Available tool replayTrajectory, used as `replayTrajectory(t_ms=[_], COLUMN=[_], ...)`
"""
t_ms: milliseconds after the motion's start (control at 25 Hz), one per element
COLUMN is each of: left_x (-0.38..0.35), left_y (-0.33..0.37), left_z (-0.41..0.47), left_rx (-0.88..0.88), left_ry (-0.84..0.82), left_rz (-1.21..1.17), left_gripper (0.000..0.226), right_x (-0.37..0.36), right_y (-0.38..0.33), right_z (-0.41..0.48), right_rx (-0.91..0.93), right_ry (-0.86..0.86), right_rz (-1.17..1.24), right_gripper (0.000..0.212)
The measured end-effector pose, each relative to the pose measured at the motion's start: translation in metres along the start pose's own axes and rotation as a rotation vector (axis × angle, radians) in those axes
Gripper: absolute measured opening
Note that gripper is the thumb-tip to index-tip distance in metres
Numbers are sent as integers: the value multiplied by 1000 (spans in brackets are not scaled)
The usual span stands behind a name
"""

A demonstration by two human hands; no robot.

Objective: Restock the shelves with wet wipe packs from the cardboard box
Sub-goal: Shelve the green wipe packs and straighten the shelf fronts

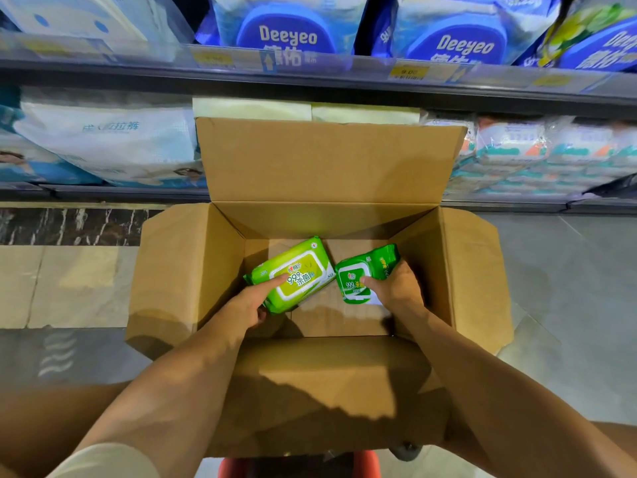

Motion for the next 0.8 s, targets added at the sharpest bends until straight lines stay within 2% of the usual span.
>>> replayTrajectory(t_ms=[120, 160, 240, 280, 400, 480, 600, 720, 800], left_x=[-5, -5, -4, -2, 6, 12, 24, 36, 40], left_y=[6, 12, 20, 24, 33, 40, 48, 55, 62], left_z=[-1, -4, -6, -8, -23, -35, -51, -77, -100], left_rx=[-39, -78, -156, -198, -292, -337, -382, -444, -501], left_ry=[-34, -38, -34, -8, 87, 121, 155, 166, 134], left_rz=[-43, -62, -66, -49, 49, 104, 162, 170, 168], left_gripper=[53, 58, 82, 85, 68, 66, 76, 96, 91], right_x=[-1, -1, 0, 1, 3, 6, 12, 21, 29], right_y=[2, 2, 0, -2, 0, -3, -10, -24, -36], right_z=[0, 0, -1, -1, 0, -1, -10, -26, -37], right_rx=[-4, 1, 12, 20, 29, 34, 17, 52, 75], right_ry=[0, 3, 6, 9, -2, -10, -17, -13, 1], right_rz=[-4, -5, -17, -25, -47, -61, -113, -176, -178], right_gripper=[63, 63, 64, 64, 62, 62, 74, 82, 83])
Point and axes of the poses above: each hand's wrist, its own z-axis towards the middle knuckle, its own x-axis out of the back of the hand, y = z × x, the point moved 8 cm from there along z, towards the middle knuckle, and after that the axes turned 12 degrees about z, right-handed, at the moved point
